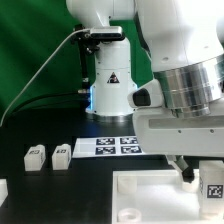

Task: Assemble one leg

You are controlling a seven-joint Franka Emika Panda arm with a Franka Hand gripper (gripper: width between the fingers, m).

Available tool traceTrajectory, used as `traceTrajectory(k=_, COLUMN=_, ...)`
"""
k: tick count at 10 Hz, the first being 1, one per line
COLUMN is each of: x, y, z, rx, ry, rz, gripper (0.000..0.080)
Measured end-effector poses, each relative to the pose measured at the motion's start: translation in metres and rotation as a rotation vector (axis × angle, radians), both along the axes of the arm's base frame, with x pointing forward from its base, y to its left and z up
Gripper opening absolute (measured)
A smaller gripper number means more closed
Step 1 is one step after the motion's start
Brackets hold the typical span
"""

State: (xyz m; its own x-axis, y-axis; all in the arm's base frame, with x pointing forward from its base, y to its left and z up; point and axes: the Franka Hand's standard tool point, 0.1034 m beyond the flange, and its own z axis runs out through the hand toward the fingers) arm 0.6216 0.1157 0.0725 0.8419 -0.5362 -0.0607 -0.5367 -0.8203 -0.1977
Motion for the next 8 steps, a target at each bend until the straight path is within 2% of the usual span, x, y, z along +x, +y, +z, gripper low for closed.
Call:
traceTrajectory(k=2, x=0.0012, y=0.0004, z=0.0016, rx=-0.040, ry=-0.037, rz=0.211, gripper=0.0649)
traceTrajectory(k=3, x=0.0012, y=0.0003, z=0.0015, rx=-0.037, ry=-0.032, rz=0.188, gripper=0.0649)
traceTrajectory(k=5, x=0.0012, y=0.0003, z=0.0014, rx=-0.036, ry=-0.029, rz=0.170, gripper=0.0387)
traceTrajectory(k=6, x=0.0010, y=-0.0005, z=0.0012, rx=-0.034, ry=-0.019, rz=0.121, gripper=0.0298)
traceTrajectory(k=8, x=0.0012, y=-0.0011, z=0.0012, rx=-0.018, ry=0.022, rz=-0.099, gripper=0.0298)
